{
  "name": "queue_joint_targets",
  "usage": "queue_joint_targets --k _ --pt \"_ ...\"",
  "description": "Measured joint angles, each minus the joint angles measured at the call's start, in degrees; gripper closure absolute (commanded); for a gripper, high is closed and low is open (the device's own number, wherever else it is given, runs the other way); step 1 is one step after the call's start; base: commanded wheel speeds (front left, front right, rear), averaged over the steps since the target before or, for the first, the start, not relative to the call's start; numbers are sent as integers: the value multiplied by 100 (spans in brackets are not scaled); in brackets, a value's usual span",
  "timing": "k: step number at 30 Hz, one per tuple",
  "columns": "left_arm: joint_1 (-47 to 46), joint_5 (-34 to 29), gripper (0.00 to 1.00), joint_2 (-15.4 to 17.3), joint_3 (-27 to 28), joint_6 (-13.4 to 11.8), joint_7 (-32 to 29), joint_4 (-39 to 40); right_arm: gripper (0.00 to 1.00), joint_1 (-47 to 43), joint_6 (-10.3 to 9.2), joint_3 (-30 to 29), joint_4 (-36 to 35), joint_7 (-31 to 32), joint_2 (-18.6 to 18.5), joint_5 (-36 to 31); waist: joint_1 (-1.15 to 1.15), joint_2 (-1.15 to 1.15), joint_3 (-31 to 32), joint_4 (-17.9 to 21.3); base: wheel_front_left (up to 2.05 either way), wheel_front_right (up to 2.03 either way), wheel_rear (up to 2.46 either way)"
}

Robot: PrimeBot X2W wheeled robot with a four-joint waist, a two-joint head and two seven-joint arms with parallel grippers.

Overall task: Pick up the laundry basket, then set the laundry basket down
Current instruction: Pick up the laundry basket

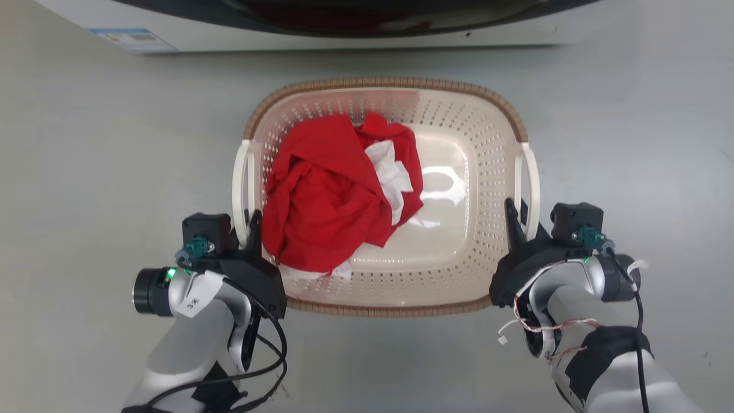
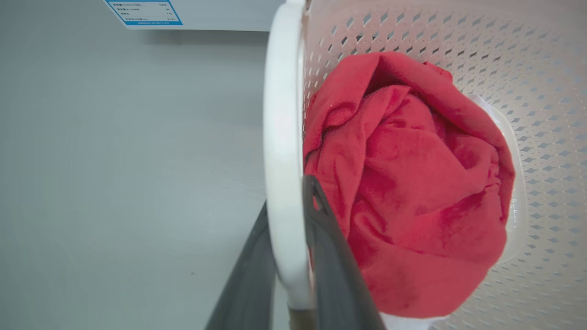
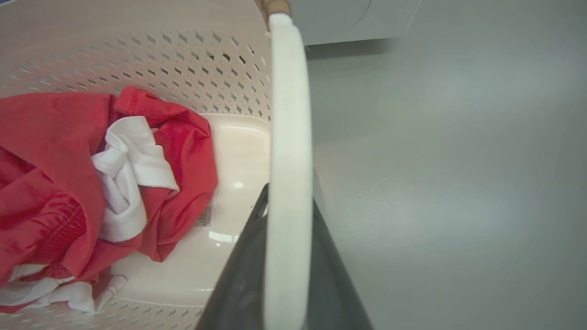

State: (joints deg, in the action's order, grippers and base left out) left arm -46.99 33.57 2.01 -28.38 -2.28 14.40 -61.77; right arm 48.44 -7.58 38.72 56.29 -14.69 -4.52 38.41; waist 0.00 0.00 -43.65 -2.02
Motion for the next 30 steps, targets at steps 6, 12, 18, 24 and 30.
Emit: queue_joint_targets --k 6,12,18,24,30 --pt "301 242 100 -5 -248 -34 0 2 100 -280 0 135 155 0 20 225 0 0 416 -8 0 0 0" --pt "597 504 100 -9 -485 -82 -19 -16 100 -576 0 292 270 1 49 469 0 0 879 -25 0 0 0" --pt "872 648 100 -7 -693 -133 -120 -49 100 -864 0 483 300 107 55 708 -1 -1 1368 -42 0 0 0" --pt "1356 931 100 3 -988 -176 -382 -130 100 -1364 0 784 300 437 56 1126 -1 0 2040 -59 0 0 0" --pt "1700 1036 100 7 -1210 -177 -603 -191 100 -1751 0 970 330 719 64 1396 -1 0 2551 -70 0 0 0"
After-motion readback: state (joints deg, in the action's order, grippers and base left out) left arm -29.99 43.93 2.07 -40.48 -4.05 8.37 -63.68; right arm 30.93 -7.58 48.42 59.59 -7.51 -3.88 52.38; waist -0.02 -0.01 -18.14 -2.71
